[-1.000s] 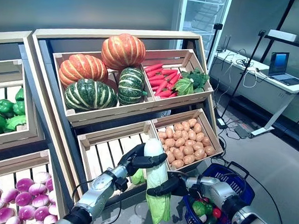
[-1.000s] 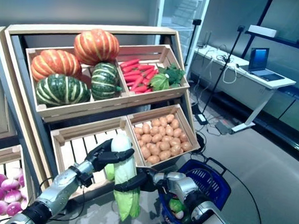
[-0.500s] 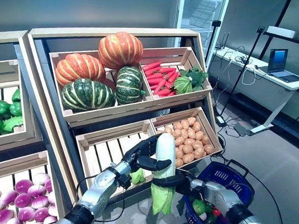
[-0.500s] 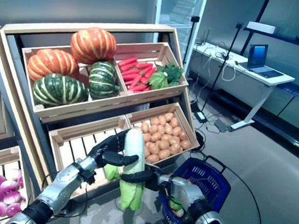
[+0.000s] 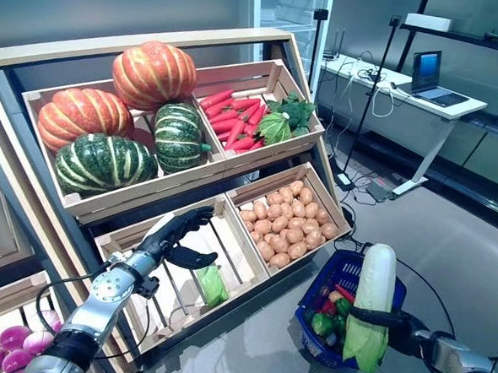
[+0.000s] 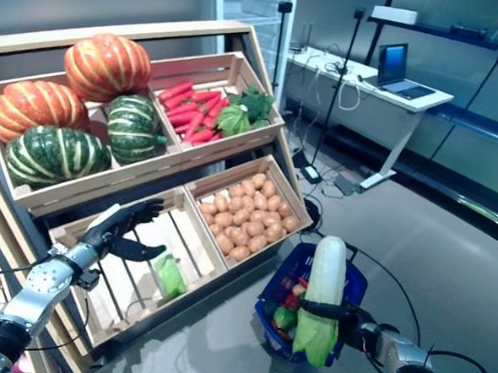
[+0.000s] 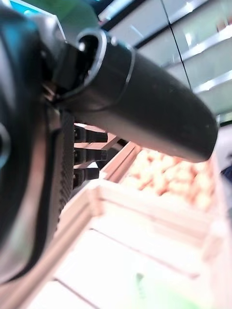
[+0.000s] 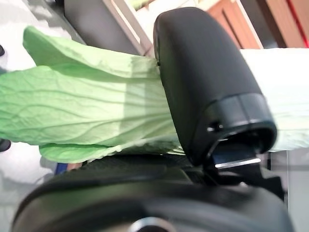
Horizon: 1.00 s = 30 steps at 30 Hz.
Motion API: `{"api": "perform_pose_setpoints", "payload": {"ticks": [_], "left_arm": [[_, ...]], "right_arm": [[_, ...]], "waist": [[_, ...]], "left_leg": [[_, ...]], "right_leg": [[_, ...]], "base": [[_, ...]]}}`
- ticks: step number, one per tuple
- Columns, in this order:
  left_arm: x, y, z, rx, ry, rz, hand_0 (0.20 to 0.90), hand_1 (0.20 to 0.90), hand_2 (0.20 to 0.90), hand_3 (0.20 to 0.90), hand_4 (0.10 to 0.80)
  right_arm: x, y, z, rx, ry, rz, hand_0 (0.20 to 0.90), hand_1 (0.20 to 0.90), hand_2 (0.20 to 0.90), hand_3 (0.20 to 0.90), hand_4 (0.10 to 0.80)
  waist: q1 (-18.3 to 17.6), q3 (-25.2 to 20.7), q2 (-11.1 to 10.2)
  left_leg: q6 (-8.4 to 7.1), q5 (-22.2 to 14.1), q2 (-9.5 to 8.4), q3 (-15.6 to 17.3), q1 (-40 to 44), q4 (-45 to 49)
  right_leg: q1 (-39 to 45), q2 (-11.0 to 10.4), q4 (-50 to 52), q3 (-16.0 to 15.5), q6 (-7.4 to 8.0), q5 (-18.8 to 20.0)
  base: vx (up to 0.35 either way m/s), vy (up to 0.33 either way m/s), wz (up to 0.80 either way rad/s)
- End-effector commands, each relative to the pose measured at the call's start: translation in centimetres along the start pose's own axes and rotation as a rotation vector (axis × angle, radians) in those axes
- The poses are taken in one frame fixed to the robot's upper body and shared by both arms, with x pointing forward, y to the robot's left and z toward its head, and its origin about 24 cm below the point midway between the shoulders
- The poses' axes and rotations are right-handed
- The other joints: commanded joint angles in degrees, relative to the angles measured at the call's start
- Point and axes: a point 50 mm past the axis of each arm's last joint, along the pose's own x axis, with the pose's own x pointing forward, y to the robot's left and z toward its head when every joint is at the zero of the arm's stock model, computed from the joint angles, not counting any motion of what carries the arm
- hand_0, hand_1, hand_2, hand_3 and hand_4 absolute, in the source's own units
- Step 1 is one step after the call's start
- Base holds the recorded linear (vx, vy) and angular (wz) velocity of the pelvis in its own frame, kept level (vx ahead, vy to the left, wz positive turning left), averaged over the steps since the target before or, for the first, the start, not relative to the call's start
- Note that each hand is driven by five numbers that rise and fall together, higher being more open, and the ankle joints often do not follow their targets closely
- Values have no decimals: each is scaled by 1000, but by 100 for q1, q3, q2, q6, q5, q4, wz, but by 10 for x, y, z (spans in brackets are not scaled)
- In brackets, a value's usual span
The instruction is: Put vegetables into the basket
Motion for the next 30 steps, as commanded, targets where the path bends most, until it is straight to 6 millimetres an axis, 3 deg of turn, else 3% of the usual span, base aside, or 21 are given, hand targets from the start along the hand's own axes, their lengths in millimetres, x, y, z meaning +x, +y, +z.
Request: {"api": "perform_pose_setpoints", "payload": {"ticks": [1,3,4,6,10,16,22,30], "left_arm": [[22,72,70,400,-305,288,900,900,900,900,800],[26,85,83,555,-343,345,900,900,900,900,800],[31,95,98,665,-381,393,900,900,900,900,800],[34,105,110,759,-416,454,900,900,900,900,800],[39,119,132,984,-501,600,900,900,900,900,800],[46,136,152,1239,-537,722,900,900,900,900,800],[44,152,159,1307,-518,823,900,900,900,900,800],[42,175,179,1334,-453,920,900,900,900,900,800]], "right_arm": [[-11,-5,78,-5,-327,-17,300,300,300,300,400],[-15,-9,96,3,-385,-63,300,300,300,300,400],[-19,-9,115,16,-436,-87,300,300,300,300,400],[-24,-8,134,28,-487,-92,300,300,300,300,400],[-32,-1,173,25,-566,-111,300,300,300,300,400],[-57,3,227,-4,-642,-174,300,300,300,300,400],[-89,5,270,-24,-707,-266,300,300,300,300,400],[-117,18,306,-65,-747,-311,300,300,300,300,400]], "waist": [[-58,72,-71],[-83,258,-40],[-114,486,-15],[-142,808,5],[-156,1421,36],[-97,1818,156],[-65,2032,385],[-68,2224,577]], "left_leg": [[353,-330,-286,115,-59,29],[317,-468,-246,49,-430,580],[289,-707,-179,-37,-880,1312],[283,-953,-85,-91,-1326,1992],[399,-1472,68,-206,-2377,3351],[503,-2206,113,-226,-3778,5139],[505,-2646,72,-302,-4706,6274],[474,-3061,116,-472,-6035,7639]], "right_leg": [[169,-14,225,0,-367,-430],[-153,-94,695,43,-409,-597],[-524,-191,1255,66,-454,-811],[-922,-310,1786,119,-495,-977],[-1972,-606,3190,197,-600,-1372],[-3421,-1022,5127,317,-669,-1968],[-4503,-1260,6387,629,-732,-2396],[-5932,-1284,7677,1061,-843,-2828]], "base": [[-63,11,-4],[-152,6,-5],[-226,5,-4],[-284,17,-1],[-262,35,-5],[-152,53,1],[-68,69,5],[-40,19,7]]}}
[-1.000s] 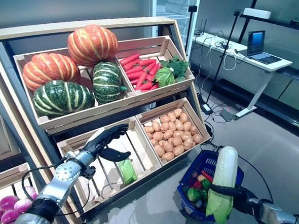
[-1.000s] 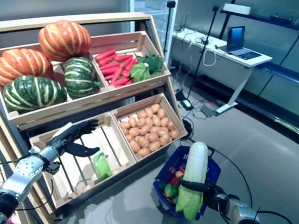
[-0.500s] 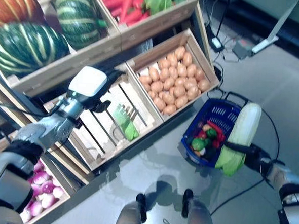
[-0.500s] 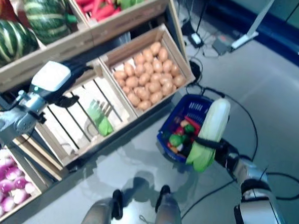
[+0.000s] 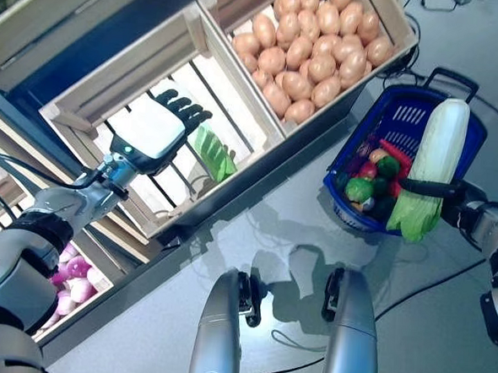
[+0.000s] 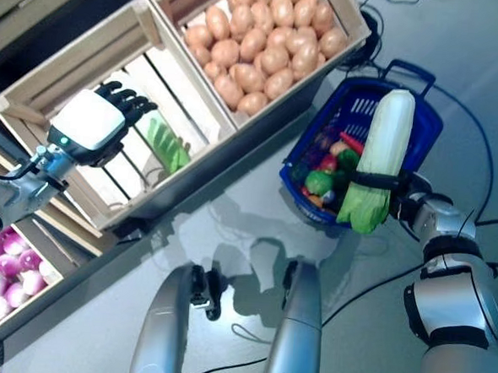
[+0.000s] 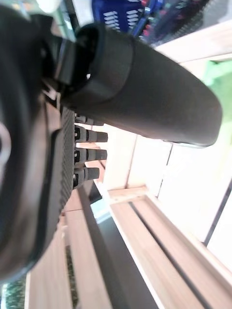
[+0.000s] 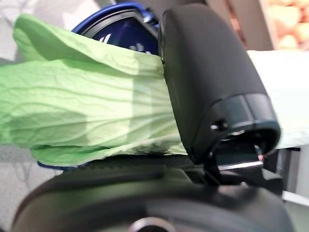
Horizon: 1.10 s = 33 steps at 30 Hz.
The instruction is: Put vegetables into the basket
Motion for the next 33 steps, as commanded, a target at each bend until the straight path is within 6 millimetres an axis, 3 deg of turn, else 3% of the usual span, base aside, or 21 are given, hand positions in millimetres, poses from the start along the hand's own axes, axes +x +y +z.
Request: {"api": "perform_pose_setpoints", "payload": {"ticks": [1,4,5,6,7,17,27,33], "left_arm": [[22,65,-54,93,226,299,900,900,900,900,800],[22,67,-58,107,243,300,900,900,900,900,800],[22,70,-60,126,250,310,900,900,900,900,800],[22,71,-62,131,256,316,900,900,900,900,800],[22,73,-63,140,264,323,900,900,900,900,800],[24,85,-75,214,288,359,900,900,900,900,800],[26,94,-89,263,355,279,900,900,900,900,800],[26,100,-95,304,360,264,900,900,900,900,800]], "right_arm": [[-17,-24,58,60,-171,-97,300,300,300,300,400],[-18,-22,61,55,-171,-88,300,300,300,300,400],[-18,-20,64,62,-173,-77,373,373,373,373,449],[-18,-20,65,76,-173,-87,716,716,716,716,678],[-18,-20,66,101,-177,-93,900,900,900,900,800],[-16,-8,81,214,-268,-100,900,900,900,900,800],[-28,-12,110,58,-430,-221,900,900,900,900,800],[-37,-7,129,87,-540,-204,900,900,900,900,800]], "waist": [[79,-158,88],[81,-138,107],[86,-124,111],[91,-130,109],[93,-138,112],[117,-196,52],[67,-207,-54],[45,-184,-145]], "left_leg": [[136,-540,-48,-9,-31,99],[130,-580,-44,-29,-249,300],[128,-614,-18,-26,-414,457],[134,-624,-9,-21,-489,511],[132,-637,8,-21,-573,590],[96,-716,81,-115,-1225,1070],[93,-786,215,-167,-1653,1304],[94,-811,284,-181,-1811,1354]], "right_leg": [[261,-46,78,140,-506,-431],[37,-34,266,174,-508,-482],[-119,-44,417,166,-522,-527],[-189,-49,473,154,-531,-543],[-265,-57,543,143,-536,-560],[-856,-6,958,91,-546,-615],[-1239,55,1086,45,-523,-567],[-1364,74,1054,-2,-513,-505]], "base": [[-25,-5,4],[-19,0,6],[0,0,0],[0,0,0],[0,0,0],[4,2,2],[-4,29,-3],[-6,25,-2]]}}
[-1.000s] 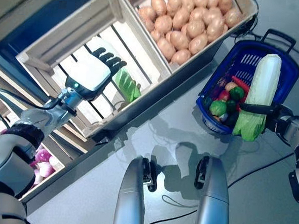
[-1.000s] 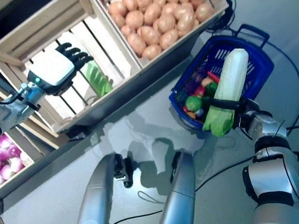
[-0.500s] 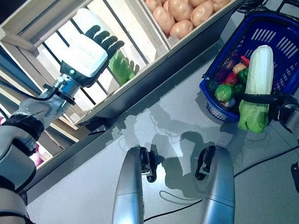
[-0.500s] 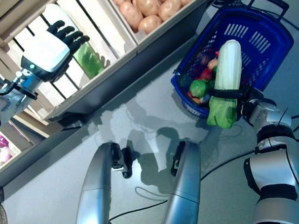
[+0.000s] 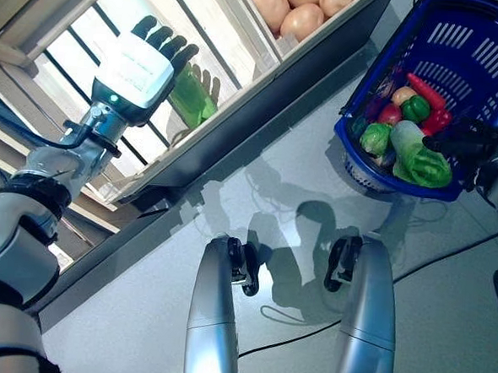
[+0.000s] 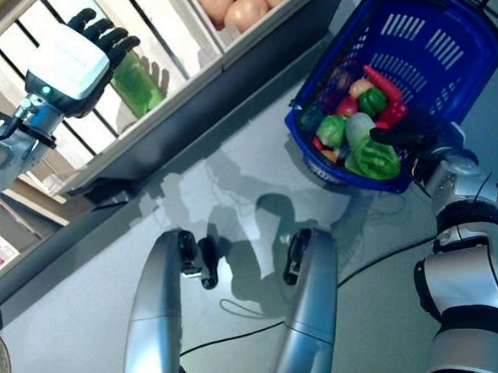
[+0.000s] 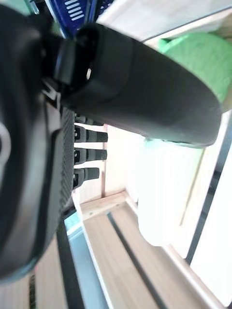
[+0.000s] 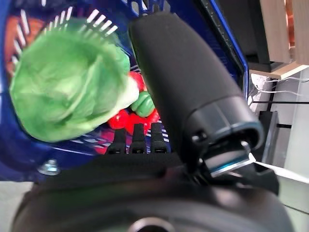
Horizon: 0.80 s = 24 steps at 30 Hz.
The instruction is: Put vegetables into the basket
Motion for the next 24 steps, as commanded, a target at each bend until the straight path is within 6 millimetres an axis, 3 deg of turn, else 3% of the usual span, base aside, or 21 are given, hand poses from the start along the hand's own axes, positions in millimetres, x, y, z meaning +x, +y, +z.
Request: {"api": "perform_pose_setpoints", "payload": {"ticks": [1,12,24], "left_arm": [[7,52,-75,139,263,155,900,900,900,900,800],[6,53,-83,158,305,59,900,900,900,900,800],[-3,55,-94,192,346,-30,900,900,900,900,800]], "right_arm": [[-9,-5,65,67,-300,-37,900,900,900,900,800],[-30,8,94,63,-571,-24,900,900,900,900,800],[-53,-3,77,39,-646,77,900,900,900,900,800]], "waist": [[-8,-262,-256],[-131,-128,-353],[-311,106,-522]], "left_leg": [[130,-633,45,144,196,-55],[143,-671,186,133,-52,9],[172,-826,354,-8,-680,504]], "right_leg": [[526,-13,-199,-12,-276,-353],[305,-19,-253,-89,-269,-285],[-261,-36,129,-115,-242,-350]], "base": [[-1,43,-2],[4,50,-5],[14,37,-8]]}}
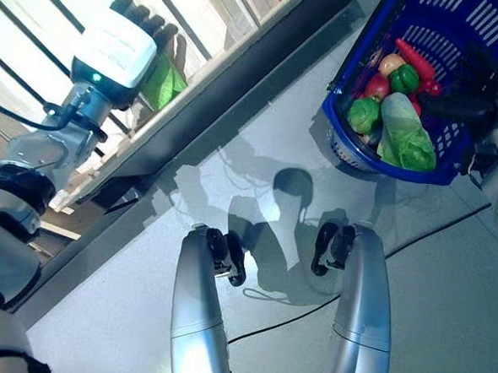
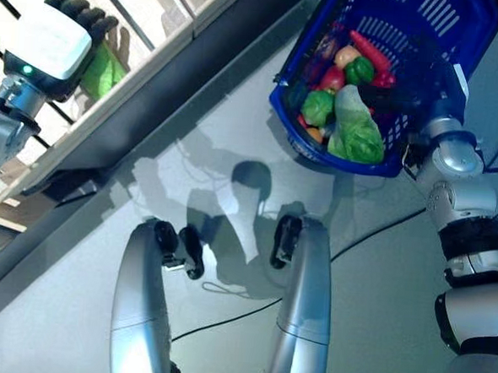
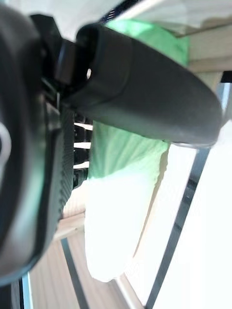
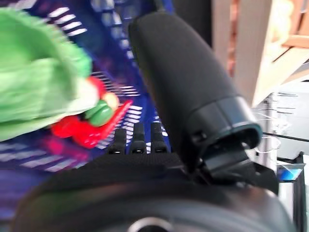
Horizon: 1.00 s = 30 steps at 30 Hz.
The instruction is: Put vegetables into the basket
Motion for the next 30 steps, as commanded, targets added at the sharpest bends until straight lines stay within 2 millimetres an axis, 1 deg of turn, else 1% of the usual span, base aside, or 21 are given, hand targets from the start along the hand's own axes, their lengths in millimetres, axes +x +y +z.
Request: {"api": "perform_pose_setpoints", "payload": {"ticks": [1,6,7,8,9,11,15,18,21,22,24,30], "left_arm": [[-8,28,-73,130,261,0,900,900,900,900,800],[-9,26,-79,132,307,-55,900,900,900,900,800],[-10,24,-82,133,329,-92,900,900,900,900,800],[-12,23,-84,131,341,-107,813,813,813,813,742],[-13,22,-86,128,351,-124,300,300,300,300,400],[-17,19,-87,117,362,-142,300,300,300,300,400],[-19,19,-86,112,357,-105,300,300,300,300,400],[-21,18,-85,98,349,-93,300,300,300,300,400],[-20,19,-83,74,345,-50,300,300,300,300,400],[-19,22,-81,56,336,-10,300,300,300,300,400],[-20,22,-77,6,325,50,300,300,300,300,400],[-22,23,-65,-106,274,170,300,300,300,300,400]], "right_arm": [[-7,-27,61,55,-297,-64,900,900,900,900,800],[-11,-23,63,60,-334,-15,900,900,900,900,800],[-11,-22,65,55,-347,-7,900,900,900,900,800],[-12,-21,67,50,-358,3,900,900,900,900,800],[-13,-20,69,45,-369,13,900,900,900,900,800],[-14,-14,75,32,-393,36,900,900,900,900,800],[-17,-9,76,42,-414,53,900,900,900,900,800],[-17,-7,77,62,-427,75,900,900,900,900,800],[-16,-2,79,76,-439,104,900,900,900,900,800],[-15,2,80,77,-443,130,900,900,900,900,800],[-16,8,77,73,-438,169,900,900,900,900,800],[-16,16,65,78,-406,224,900,900,900,900,800]], "waist": [[-171,-51,-212],[-183,-23,-245],[-186,-14,-247],[-187,-13,-249],[-190,-14,-251],[-191,-14,-248],[-184,-47,-239],[-176,-92,-212],[-165,-134,-200],[-154,-172,-189],[-137,-257,-170],[-164,-380,-123]], "left_leg": [[65,-537,-12,1,52,-52],[84,-572,30,-42,-122,75],[84,-575,39,-48,-139,83],[81,-574,44,-52,-155,88],[81,-572,54,-56,-175,97],[83,-566,78,-66,-218,116],[115,-565,73,-47,-173,82],[104,-558,80,-10,-54,0],[100,-544,88,17,44,-51],[103,-536,97,47,130,-97],[90,-504,100,121,368,-265],[33,-370,73,340,1150,-815]], "right_leg": [[455,-239,-159,-82,-212,-348],[289,-275,-72,-65,-203,-360],[270,-286,-65,-66,-200,-361],[255,-292,-60,-66,-198,-360],[240,-296,-55,-68,-199,-361],[195,-304,-32,-55,-202,-360],[238,-339,-54,-71,-199,-376],[356,-365,-134,-110,-191,-376],[448,-386,-168,-138,-193,-379],[527,-392,-207,-153,-195,-378],[762,-395,-363,-184,-187,-362],[1510,-335,-791,-227,-165,-308]], "base": [[1,15,-4],[0,5,-7],[-1,10,-9],[-3,11,-8],[-12,9,-4],[-17,-2,-1],[0,0,0],[-10,-4,1],[-23,-10,2],[-33,-25,1],[-14,-16,0],[1,-10,-1]]}}
